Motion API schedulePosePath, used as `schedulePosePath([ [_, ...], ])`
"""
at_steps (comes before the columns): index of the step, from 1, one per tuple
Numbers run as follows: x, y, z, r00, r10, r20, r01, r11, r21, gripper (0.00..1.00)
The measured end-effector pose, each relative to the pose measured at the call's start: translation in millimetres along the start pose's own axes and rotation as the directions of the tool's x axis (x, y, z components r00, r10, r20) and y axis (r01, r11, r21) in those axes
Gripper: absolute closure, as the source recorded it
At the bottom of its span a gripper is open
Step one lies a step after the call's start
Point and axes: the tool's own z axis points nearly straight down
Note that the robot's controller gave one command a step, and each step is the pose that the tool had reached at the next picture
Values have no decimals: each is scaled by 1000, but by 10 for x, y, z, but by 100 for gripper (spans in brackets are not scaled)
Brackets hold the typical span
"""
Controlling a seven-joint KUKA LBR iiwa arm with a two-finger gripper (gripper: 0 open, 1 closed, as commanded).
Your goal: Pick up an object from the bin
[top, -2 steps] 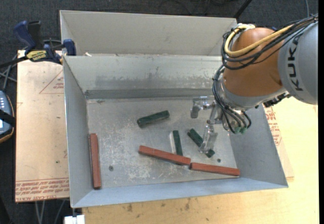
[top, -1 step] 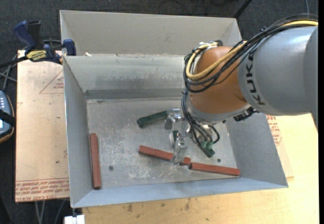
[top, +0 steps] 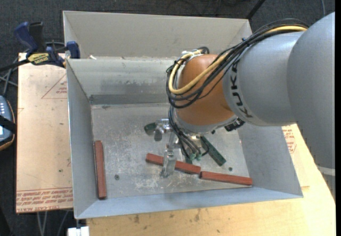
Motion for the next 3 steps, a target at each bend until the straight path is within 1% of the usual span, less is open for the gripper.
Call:
schedulePosePath([
  [1,30,-181,-5,979,205,1,-205,979,2,0],
  [2,32,-318,560,990,140,5,-140,990,1,0],
  [3,-27,-348,796,983,185,9,-185,983,-4,100],
])
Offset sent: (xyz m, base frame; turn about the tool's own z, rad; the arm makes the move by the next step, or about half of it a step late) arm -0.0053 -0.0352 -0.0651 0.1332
